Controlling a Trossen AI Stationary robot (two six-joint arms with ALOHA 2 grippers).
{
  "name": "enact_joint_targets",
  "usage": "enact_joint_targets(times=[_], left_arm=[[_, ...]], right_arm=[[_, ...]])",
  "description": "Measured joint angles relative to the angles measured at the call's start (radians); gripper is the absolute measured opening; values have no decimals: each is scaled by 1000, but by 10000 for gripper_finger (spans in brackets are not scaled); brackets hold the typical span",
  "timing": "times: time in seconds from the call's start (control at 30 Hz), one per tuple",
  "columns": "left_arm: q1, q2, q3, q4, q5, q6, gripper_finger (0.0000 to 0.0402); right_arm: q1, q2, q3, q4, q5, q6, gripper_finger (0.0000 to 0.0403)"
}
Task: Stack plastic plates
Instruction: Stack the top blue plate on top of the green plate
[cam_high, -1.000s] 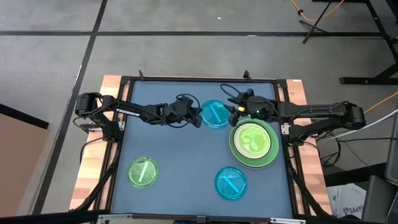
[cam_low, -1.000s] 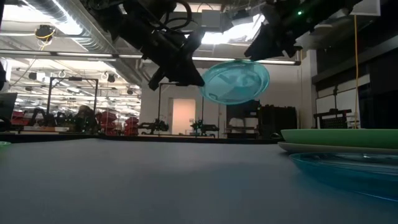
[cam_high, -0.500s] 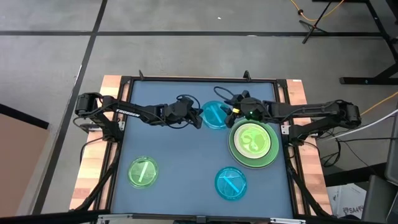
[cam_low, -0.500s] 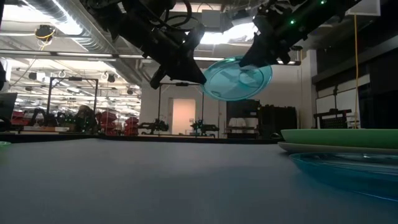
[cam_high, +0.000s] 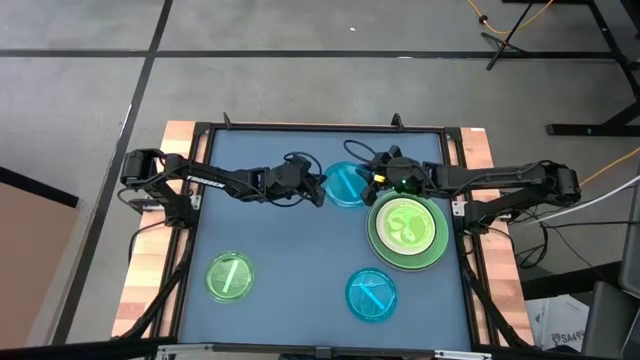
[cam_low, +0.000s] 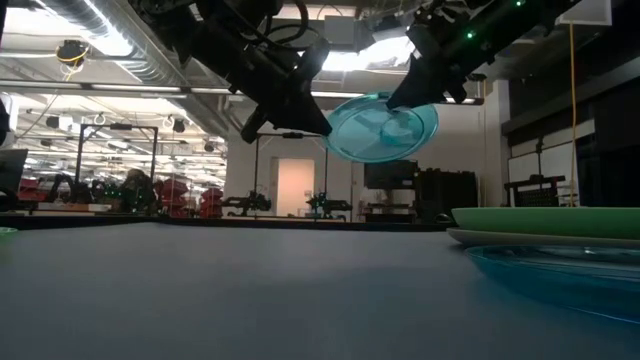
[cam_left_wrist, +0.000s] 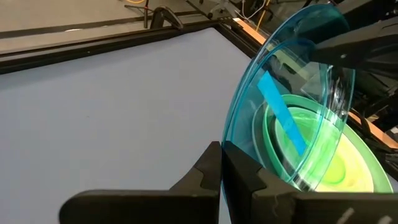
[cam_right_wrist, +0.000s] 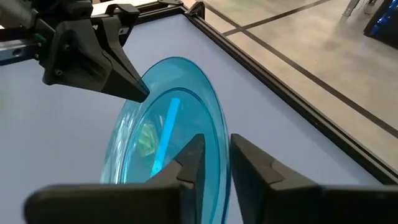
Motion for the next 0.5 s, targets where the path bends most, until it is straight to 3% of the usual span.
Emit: enact_joint_targets(times=[0.23,0.5], left_arm=[[0,0,0,-2,1,0,0],[0,0,0,-1,5,0,23]], right_arm=[[0,0,0,0,0,0,9],[0,0,0,0,-4,0,8]])
